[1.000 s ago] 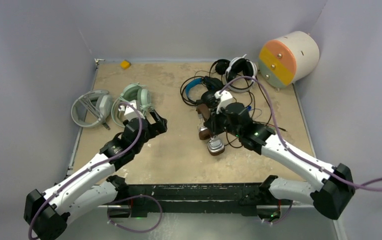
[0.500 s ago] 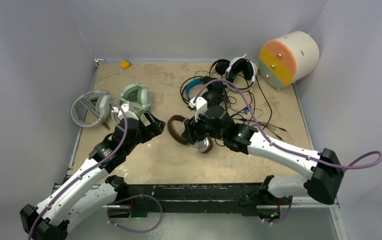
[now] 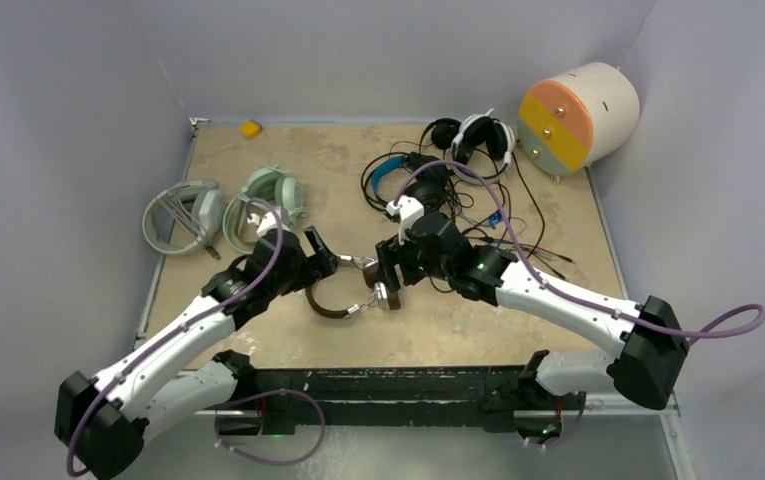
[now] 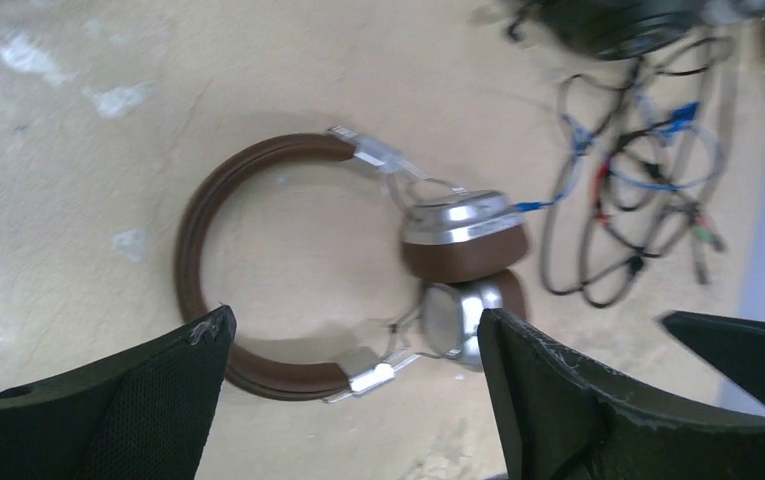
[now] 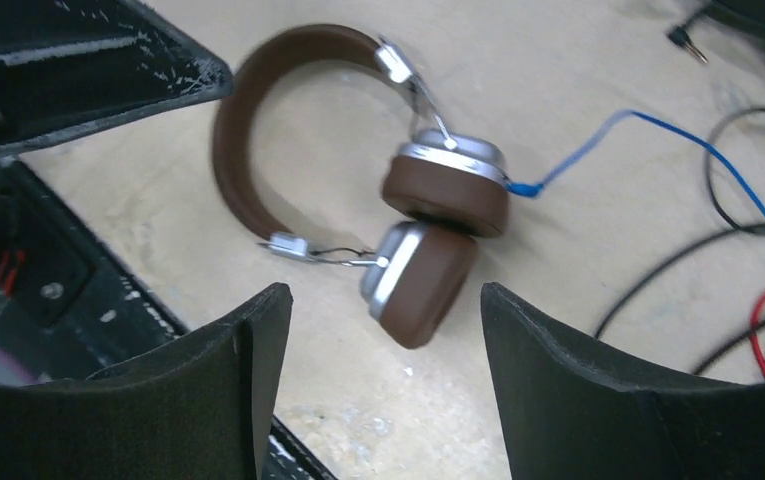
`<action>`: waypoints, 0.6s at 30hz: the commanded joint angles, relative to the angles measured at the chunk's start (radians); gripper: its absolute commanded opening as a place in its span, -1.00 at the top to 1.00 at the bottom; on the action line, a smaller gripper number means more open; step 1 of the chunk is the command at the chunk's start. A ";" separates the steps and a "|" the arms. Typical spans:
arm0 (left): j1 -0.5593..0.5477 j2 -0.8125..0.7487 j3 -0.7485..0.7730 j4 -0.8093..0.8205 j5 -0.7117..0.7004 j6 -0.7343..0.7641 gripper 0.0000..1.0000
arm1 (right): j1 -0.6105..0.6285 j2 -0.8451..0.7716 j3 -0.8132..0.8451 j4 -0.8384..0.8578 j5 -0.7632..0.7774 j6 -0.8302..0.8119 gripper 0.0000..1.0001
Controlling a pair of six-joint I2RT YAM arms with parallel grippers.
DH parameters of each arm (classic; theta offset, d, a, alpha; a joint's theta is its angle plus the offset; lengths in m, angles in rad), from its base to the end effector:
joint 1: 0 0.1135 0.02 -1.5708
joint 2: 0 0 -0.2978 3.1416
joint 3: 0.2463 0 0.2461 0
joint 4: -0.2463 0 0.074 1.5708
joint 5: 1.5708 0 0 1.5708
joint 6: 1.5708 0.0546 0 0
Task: Wrap the headphones
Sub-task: Place the headphones at the center of the board.
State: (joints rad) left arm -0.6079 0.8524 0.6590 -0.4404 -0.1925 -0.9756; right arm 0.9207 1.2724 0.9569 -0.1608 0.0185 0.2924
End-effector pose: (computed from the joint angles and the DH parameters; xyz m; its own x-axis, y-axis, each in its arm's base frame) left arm 0.1476 -0.0900 0.2752 -0.6320 -0.5504 -0.5456 -0.1591 0.7812 -0.6037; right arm 0.1777 0.2320 0.3222 -0.4923 -0.1713 -0.8534 -0.6726 0.6972 0.2481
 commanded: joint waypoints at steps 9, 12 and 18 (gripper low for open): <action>0.006 0.209 -0.018 -0.099 -0.082 -0.039 -0.69 | -0.011 0.105 -0.028 -0.024 0.082 0.154 -0.89; 0.006 0.211 -0.044 -0.080 -0.076 -0.047 -0.68 | -0.011 0.179 -0.019 -0.005 0.039 0.197 -0.86; 0.005 0.274 -0.057 -0.041 -0.064 -0.027 -0.62 | -0.011 0.257 -0.014 0.022 0.032 0.242 -0.67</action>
State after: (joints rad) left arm -0.6079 1.0882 0.6079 -0.5266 -0.2508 -1.0039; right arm 0.9089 1.5196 0.9405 -0.1810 0.0654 0.4747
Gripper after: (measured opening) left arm 0.823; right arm 0.864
